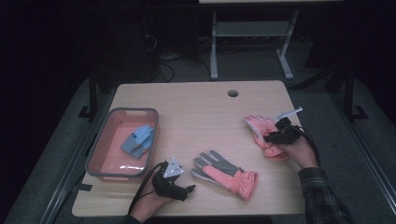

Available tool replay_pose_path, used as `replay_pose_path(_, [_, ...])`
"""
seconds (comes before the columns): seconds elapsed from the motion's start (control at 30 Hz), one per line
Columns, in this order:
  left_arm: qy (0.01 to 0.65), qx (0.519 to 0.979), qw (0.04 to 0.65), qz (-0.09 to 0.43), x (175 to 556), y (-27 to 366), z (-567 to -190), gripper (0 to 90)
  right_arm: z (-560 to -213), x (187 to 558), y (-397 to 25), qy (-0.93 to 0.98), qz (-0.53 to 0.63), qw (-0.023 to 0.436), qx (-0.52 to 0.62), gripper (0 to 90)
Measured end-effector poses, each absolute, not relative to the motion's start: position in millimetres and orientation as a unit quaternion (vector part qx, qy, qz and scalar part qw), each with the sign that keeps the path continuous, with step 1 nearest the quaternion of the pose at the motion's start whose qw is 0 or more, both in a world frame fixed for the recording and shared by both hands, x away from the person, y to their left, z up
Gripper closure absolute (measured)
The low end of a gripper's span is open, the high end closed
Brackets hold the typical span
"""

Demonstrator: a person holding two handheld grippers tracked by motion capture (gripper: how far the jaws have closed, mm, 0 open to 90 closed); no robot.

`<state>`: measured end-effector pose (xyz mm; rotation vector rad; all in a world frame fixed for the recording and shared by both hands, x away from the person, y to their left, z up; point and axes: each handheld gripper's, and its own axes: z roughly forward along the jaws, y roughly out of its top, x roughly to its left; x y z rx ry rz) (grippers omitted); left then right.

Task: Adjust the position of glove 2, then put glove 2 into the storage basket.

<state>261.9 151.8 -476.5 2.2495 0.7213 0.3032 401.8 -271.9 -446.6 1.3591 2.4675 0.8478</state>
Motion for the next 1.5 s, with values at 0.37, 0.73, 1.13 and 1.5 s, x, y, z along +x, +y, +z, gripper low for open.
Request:
replay_pose_path(0.37, [0.281,0.877,0.371,0.118,261.9,151.9,-476.5,12.9,-443.3,400.3,-278.5,0.836,0.309,0.097,0.442,86.3])
replay_pose_path(0.73, [0.281,0.877,0.371,0.118,261.9,151.9,-476.5,12.9,-430.7,396.1,-283.7,0.834,0.33,0.092,0.432,88.1])
replay_pose_path(1.13, [0.281,0.877,0.371,0.118,261.9,151.9,-476.5,12.9,-404.3,384.0,-277.1,0.836,0.368,0.093,0.397,88.2])
replay_pose_path(1.5, [0.281,0.877,0.371,0.118,261.9,151.9,-476.5,12.9,-384.4,373.4,-262.4,0.846,0.387,0.08,0.358,88.3])
